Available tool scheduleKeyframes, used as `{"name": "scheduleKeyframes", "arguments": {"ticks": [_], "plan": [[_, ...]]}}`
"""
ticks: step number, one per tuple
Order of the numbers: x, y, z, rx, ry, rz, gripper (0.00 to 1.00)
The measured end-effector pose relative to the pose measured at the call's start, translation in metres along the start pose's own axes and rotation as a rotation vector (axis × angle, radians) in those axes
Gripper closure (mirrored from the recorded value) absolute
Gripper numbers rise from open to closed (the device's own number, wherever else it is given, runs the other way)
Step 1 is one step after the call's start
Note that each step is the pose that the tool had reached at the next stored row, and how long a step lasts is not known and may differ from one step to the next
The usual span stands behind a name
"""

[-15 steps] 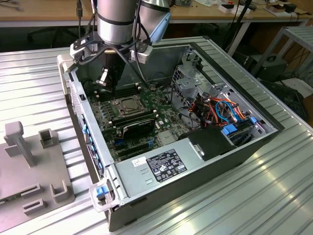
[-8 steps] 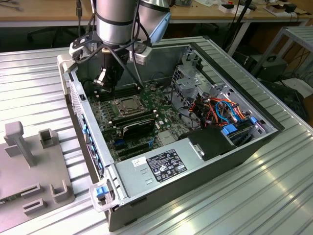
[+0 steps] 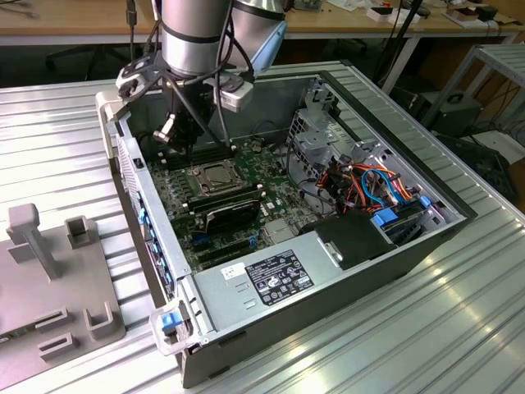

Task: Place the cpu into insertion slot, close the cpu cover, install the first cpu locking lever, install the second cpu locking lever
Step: 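Install the first cpu locking lever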

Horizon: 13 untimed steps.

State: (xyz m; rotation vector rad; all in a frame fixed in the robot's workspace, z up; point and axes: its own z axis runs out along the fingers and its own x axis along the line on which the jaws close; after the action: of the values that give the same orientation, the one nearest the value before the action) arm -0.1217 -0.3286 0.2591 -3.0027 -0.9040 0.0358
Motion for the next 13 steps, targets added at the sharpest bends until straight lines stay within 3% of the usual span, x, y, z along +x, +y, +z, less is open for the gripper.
{"name": "scheduleKeyframes", "arguments": {"ticks": [4,8,9,13], "plan": [[0.0,0.0,0.0001,0.0011,0.0006,0.055,0.89],[-0.0001,-0.0001,0.0001,0.0012,0.0008,0.06,0.89],[-0.0002,-0.0001,0.0001,0.0012,0.0007,0.053,0.89],[-0.0002,-0.0001,0.0001,-0.0008,-0.0005,-0.042,0.89]]}}
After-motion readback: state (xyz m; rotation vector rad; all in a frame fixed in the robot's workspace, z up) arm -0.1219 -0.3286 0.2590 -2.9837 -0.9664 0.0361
